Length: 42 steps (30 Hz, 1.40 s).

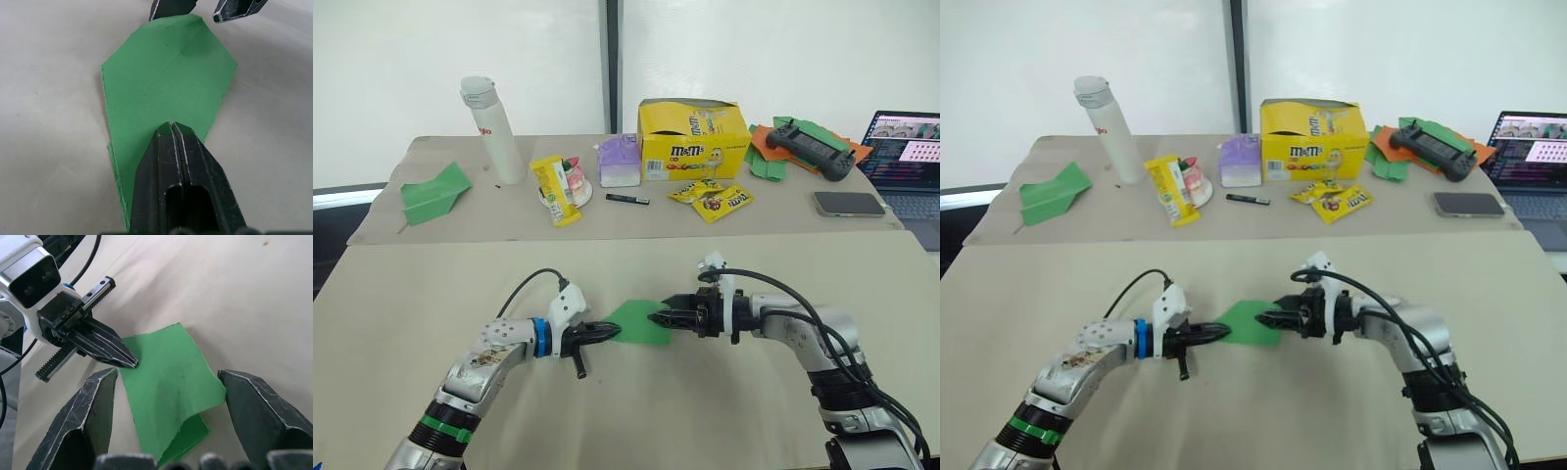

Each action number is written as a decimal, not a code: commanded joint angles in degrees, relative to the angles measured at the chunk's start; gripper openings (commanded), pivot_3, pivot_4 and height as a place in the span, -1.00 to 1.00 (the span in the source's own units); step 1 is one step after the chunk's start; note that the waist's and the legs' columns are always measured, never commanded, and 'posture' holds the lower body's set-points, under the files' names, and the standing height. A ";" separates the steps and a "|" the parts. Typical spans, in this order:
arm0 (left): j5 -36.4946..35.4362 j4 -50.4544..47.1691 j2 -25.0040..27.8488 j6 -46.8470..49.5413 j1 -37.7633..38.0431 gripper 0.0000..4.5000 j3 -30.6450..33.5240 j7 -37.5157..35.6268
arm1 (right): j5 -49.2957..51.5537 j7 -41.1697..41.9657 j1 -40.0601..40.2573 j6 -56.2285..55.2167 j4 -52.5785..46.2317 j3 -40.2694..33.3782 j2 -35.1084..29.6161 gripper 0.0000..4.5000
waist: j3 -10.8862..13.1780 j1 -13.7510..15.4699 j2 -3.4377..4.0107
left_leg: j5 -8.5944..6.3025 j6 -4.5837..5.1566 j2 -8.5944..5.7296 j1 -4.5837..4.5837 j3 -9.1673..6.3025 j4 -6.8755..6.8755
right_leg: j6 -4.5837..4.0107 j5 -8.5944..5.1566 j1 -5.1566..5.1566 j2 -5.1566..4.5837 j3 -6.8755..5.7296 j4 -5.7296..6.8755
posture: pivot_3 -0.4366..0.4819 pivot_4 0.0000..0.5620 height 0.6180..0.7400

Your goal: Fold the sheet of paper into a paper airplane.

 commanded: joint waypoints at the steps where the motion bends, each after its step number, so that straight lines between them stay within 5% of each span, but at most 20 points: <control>1: 2.50 2.33 0.40 2.09 1.58 -1.00 -3.18 -0.26 | 1.11 0.10 -0.38 -0.03 -0.57 -1.02 -0.03 0.38 | 0.00 0.01 0.00 | 0.00 0.00 0.00 0.00 0.00 0.00 | 0.00 0.00 0.00 0.00 0.00 0.00 | -0.05 -0.47 1.00; 10: 3.25 3.41 0.26 1.22 1.59 -1.00 -3.27 -0.50 | 1.12 -0.97 -0.96 0.21 2.26 -1.56 0.24 -0.99 | 0.00 0.04 0.01 | 0.00 0.00 0.00 -0.02 0.00 0.00 | 0.00 0.00 -0.01 0.00 0.00 -0.02 | -0.05 -0.47 1.00; 22: 3.52 3.99 -0.04 0.83 1.58 -1.00 -3.61 -1.12 | 0.38 -0.81 -0.87 -3.75 1.74 -1.41 0.58 -0.99 | 0.00 0.04 0.01 | 0.00 0.00 0.00 -0.02 -0.01 0.00 | 0.01 0.01 0.02 0.00 -0.01 -0.08 | -0.05 -0.47 1.00; 32: 3.91 4.93 -0.19 0.07 1.71 -1.00 -3.87 -1.89 | -20.17 8.39 3.35 -45.10 1.11 8.09 -5.89 -0.99 | 0.01 0.07 0.05 | 0.00 0.00 -0.03 -0.10 0.02 0.00 | 0.43 -0.06 0.06 -0.03 -0.04 -0.41 | -0.05 -0.47 1.00; 38: 3.99 5.52 -0.35 -0.58 1.77 -1.00 -3.98 -1.92 | -23.36 9.05 4.76 -47.51 2.76 9.55 -6.96 -0.99 | 0.01 0.42 0.05 | -0.01 0.01 -0.02 -0.10 -0.01 0.00 | 0.15 0.10 0.07 -0.02 -0.04 -0.43 | -0.05 -0.47 1.00; 42: 3.86 5.63 -0.34 -0.69 1.92 -1.00 -3.90 -1.87 | -27.84 7.53 5.19 -59.21 3.95 9.73 -7.08 -0.99 | 0.00 0.42 0.07 | -0.01 0.01 -0.01 -0.10 0.00 0.00 | 0.16 0.10 0.08 -0.02 -0.02 -0.43 | -0.05 -0.47 1.00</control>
